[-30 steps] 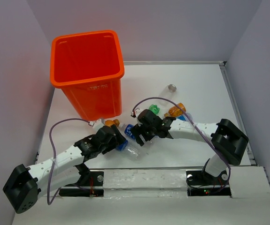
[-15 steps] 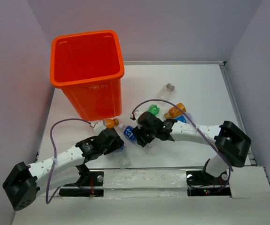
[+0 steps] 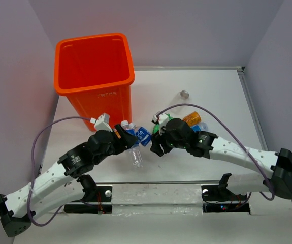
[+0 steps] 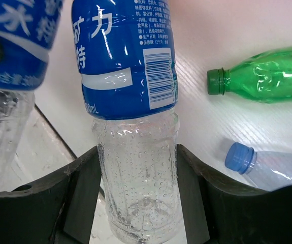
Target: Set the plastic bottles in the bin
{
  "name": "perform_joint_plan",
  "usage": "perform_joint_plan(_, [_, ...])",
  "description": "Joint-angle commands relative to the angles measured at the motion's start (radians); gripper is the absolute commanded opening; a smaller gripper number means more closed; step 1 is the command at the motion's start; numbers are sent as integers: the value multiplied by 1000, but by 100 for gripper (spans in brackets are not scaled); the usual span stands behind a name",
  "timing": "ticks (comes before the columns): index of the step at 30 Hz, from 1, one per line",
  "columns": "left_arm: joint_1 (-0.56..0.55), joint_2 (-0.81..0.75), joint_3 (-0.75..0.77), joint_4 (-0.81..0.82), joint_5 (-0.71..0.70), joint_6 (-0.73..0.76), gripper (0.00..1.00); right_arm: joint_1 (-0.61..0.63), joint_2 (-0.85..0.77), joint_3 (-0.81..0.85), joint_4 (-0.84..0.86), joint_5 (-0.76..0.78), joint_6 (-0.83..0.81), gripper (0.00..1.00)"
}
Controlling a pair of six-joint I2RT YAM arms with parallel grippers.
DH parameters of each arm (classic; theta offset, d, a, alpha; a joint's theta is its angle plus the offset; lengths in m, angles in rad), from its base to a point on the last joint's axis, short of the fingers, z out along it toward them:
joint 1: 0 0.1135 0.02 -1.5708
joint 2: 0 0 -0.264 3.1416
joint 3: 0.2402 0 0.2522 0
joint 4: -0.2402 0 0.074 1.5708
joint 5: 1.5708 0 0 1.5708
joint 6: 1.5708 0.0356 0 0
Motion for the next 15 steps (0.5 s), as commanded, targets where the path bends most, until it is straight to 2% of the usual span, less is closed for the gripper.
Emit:
perform_joint_plan(1, [-15, 60, 236, 29, -32, 178, 60, 11, -130, -13, -7, 35, 27, 41])
perform_joint_plan(3, [-17, 92, 328, 45, -60, 247, 60, 11, -175, -36, -7, 53, 31, 41])
perform_joint_plan(8, [-17, 221, 698, 169, -136, 489, 60, 11, -264, -74, -8, 72, 55, 41])
perform_joint_plan(10, [-17, 280, 776, 196, -190, 555, 61, 11, -292, -83, -8, 67, 63, 40])
perform_joint_plan(13, [-15, 330, 870, 299, -398, 732, 61, 11, -322, -97, -7, 60, 77, 40])
perform_joint_plan(14, [-15, 351, 876, 340, -514, 779, 61, 11, -332, -100, -7, 49, 77, 40])
perform_joint_plan(15, [-11, 364, 885, 433, -561, 893, 61, 11, -347, -102, -8, 44, 78, 40])
